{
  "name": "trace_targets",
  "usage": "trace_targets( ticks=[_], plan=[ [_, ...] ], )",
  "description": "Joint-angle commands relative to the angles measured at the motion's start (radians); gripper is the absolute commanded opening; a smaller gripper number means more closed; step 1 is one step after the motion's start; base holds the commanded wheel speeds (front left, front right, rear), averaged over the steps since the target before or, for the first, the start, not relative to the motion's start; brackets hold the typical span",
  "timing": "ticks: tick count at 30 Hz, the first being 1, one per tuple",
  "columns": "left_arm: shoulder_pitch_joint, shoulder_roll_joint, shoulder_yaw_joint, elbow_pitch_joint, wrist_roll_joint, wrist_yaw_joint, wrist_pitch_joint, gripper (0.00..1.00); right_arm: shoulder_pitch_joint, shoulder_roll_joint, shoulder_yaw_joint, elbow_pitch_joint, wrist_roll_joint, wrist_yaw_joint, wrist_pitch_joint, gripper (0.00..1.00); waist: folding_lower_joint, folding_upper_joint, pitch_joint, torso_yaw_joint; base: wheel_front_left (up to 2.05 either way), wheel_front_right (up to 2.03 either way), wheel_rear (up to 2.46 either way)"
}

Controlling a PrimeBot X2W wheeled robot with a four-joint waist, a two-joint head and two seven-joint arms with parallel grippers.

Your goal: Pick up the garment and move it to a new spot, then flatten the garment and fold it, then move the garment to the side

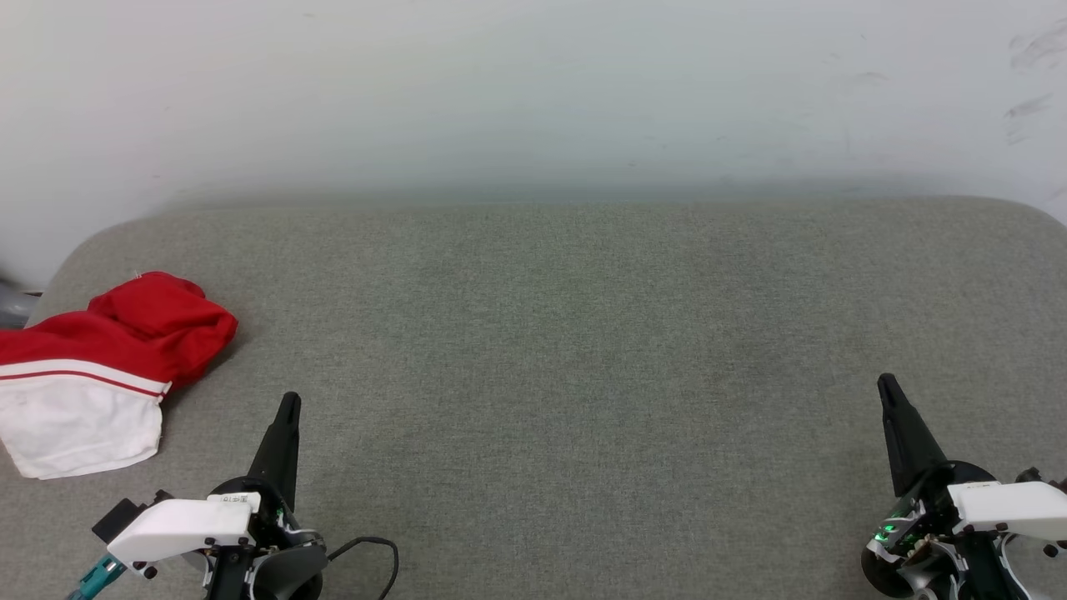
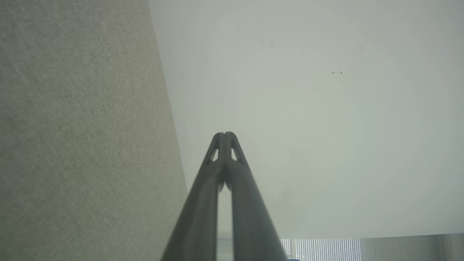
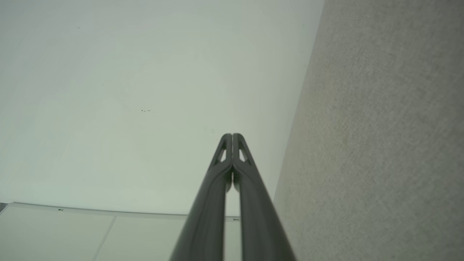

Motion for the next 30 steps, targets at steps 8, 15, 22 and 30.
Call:
trace_targets(
  ticks=[8, 15, 22, 30],
  plan=[
    [-0.009, 0.001, 0.002, -0.001, 0.0, -0.005, 0.001, 0.0, -0.011, 0.004, 0.0, 0.0, 0.004, 0.0, 0.0, 0.0, 0.0, 0.0, 0.0, 0.0, 0.0, 0.0, 0.0],
    [-0.009, 0.001, 0.002, -0.001, 0.0, -0.005, 0.001, 0.0, -0.011, 0.004, 0.0, 0.0, 0.004, 0.0, 0.0, 0.0, 0.0, 0.0, 0.0, 0.0, 0.0, 0.0, 0.0],
    [-0.009, 0.001, 0.002, -0.001, 0.0, -0.005, 0.001, 0.0, -0.011, 0.004, 0.0, 0.0, 0.004, 0.0, 0.0, 0.0, 0.0, 0.0, 0.0, 0.0, 0.0, 0.0, 0.0],
    [0.023, -0.003, -0.004, 0.027, 0.0, 0.002, -0.001, 1.0, 0.026, 0.001, 0.001, 0.028, -0.001, 0.0, -0.001, 1.0, 0.0, 0.0, 0.0, 0.0, 0.0, 0.0, 0.0]
  ],
)
